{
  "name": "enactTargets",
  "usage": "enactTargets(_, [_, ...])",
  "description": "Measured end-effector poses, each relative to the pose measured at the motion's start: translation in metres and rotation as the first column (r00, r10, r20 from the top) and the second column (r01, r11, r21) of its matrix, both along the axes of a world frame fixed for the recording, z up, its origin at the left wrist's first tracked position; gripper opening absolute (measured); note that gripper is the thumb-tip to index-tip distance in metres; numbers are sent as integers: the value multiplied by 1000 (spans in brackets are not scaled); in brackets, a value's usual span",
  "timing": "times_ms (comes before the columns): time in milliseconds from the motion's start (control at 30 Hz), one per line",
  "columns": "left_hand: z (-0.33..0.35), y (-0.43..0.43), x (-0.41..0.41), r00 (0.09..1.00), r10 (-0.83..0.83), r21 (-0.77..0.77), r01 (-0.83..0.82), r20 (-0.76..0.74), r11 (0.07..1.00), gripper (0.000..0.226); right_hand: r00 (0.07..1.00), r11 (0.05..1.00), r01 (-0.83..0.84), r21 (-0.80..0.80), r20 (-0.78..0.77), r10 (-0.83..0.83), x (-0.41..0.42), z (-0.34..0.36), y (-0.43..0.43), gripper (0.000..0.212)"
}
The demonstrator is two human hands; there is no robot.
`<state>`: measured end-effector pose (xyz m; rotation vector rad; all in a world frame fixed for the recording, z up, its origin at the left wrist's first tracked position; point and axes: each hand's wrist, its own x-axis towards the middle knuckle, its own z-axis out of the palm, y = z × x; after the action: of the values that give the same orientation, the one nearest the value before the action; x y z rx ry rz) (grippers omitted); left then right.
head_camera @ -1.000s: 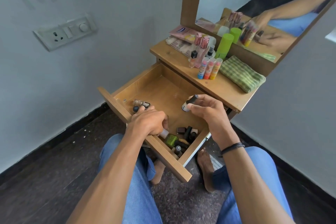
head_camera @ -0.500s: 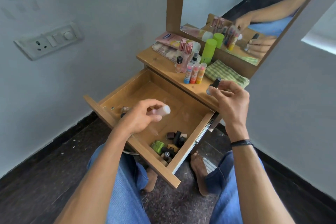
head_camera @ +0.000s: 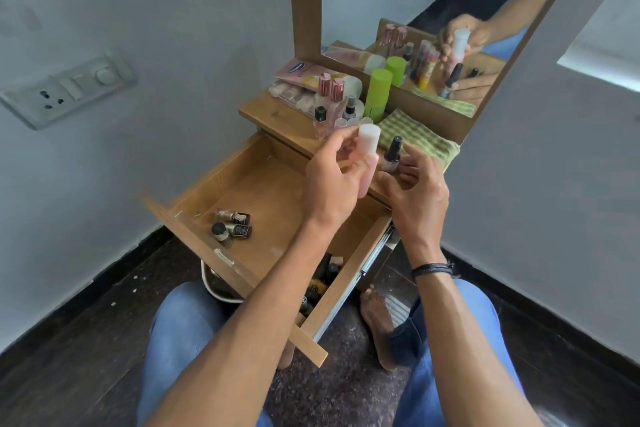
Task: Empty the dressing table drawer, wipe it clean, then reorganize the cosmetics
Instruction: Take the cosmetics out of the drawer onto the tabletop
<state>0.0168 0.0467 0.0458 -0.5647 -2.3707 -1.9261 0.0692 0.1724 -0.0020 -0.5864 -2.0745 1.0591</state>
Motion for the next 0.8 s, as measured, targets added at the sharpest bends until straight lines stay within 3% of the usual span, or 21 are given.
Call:
enactTargets(133, [10, 5, 2, 996, 44, 42, -41, -73, 998, 41, 1000, 998, 15, 67, -22, -14, -2, -4, -3, 57])
enactTargets(433, [6, 15, -3, 996, 66, 82, -60, -67, 995, 41, 999, 995, 21, 95, -28, -18, -2, -9, 1, 57])
enactTargets(800, [-14, 11, -3, 997, -36, -64, 31, -75, 997, 42, 1000, 993, 19, 114, -19, -17, -3, -10, 1, 53])
